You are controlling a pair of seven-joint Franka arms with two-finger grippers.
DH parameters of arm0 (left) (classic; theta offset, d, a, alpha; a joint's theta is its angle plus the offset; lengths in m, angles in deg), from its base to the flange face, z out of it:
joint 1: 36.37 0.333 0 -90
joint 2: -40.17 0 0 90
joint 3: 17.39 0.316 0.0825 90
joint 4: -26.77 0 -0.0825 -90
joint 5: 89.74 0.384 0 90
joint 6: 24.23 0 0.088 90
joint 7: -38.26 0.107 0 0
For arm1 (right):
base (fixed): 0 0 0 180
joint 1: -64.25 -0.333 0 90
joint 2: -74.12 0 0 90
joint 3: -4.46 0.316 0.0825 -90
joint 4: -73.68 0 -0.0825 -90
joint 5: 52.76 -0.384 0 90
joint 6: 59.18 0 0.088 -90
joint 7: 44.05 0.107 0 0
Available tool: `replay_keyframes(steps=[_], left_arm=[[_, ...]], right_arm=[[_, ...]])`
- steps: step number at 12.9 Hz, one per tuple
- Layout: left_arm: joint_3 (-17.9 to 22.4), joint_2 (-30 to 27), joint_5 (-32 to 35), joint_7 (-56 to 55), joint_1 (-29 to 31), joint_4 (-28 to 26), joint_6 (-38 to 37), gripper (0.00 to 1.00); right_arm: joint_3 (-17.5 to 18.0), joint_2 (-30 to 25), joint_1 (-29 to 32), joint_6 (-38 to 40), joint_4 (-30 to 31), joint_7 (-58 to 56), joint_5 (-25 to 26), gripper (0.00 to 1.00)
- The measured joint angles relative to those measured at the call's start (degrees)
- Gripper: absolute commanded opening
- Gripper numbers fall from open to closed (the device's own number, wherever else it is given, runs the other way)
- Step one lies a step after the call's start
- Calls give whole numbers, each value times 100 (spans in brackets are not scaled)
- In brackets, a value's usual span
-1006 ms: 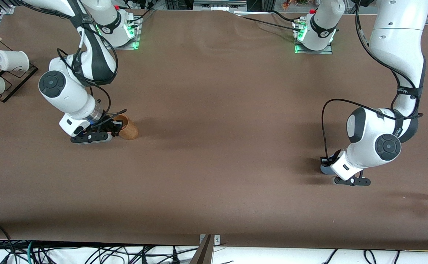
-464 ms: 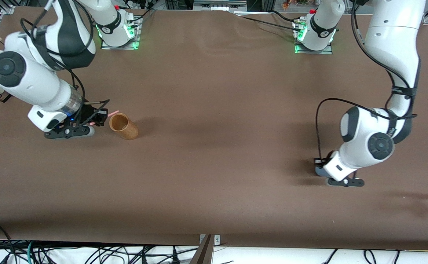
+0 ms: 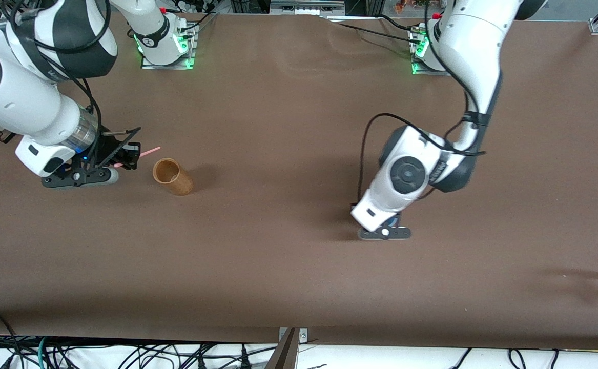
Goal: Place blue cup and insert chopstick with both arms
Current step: 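Pull the pink chopstick up with the right gripper while the left lifts the cup, then carry the blue cup with the left gripper and set it down mid-table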
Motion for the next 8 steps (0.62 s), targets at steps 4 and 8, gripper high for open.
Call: replay_keyframes(steps=[4, 8], left_arm=[[2, 476, 0, -732, -573, 613, -24, 0], [41, 1012, 5, -1130, -1048, 1258, -28, 0]], right_arm=[[5, 12, -1, 30, -57, 0, -47, 0], [25, 17, -66, 31, -158, 23, -62, 0]])
